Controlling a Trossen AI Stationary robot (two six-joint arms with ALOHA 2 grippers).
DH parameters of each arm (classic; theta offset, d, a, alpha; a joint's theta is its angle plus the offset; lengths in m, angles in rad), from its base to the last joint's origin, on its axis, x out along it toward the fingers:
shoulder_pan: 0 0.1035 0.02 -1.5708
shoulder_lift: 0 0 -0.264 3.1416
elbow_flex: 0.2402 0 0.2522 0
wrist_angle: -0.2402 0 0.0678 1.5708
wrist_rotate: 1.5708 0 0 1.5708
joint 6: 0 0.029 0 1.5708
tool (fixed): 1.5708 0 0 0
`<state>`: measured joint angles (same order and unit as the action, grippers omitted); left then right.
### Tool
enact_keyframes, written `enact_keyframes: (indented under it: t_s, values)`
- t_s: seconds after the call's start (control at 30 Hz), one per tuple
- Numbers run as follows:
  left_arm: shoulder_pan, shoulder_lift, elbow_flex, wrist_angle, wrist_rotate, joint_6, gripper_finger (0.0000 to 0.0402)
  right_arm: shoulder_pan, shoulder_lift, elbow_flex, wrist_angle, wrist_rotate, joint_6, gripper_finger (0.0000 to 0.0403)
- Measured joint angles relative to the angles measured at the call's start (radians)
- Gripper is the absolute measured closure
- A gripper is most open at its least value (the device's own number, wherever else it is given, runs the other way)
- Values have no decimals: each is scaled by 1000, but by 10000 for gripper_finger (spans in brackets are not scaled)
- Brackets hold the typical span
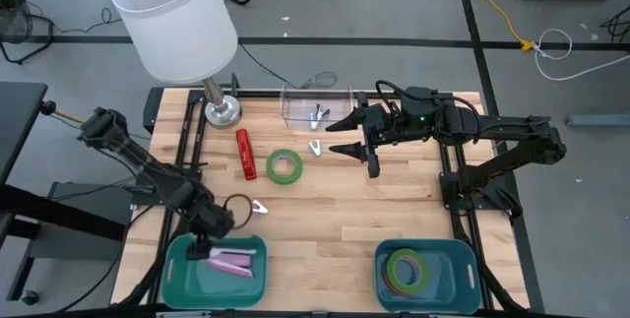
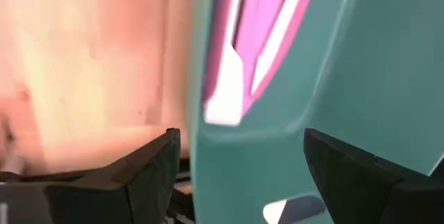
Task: Pick and place Stapler, Stapler remover, tape
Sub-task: Put the red stapler into the green bin
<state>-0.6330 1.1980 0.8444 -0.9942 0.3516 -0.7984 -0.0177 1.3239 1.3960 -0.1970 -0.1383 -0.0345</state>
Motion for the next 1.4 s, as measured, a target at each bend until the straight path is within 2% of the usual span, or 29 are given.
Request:
enact_keyframes:
  t_s: [0.17,0.37,0.53,0.97,1.23,1.4]
  values:
    - [67,-29,0,-7,-64,2,97,0,0,0,0,0,0,192]
    - [147,-30,0,-7,-190,4,97,0,0,0,0,0,0,192]
    - [223,-30,0,-7,-247,82,97,0,0,0,0,0,0,192]
    - [379,-29,0,-15,-280,483,97,0,0,0,0,0,-1,192]
    - [463,-29,0,-25,-453,907,97,0,0,0,0,0,-1,192]
    - [511,-29,0,-23,-568,1121,97,0,0,0,0,0,-1,192]
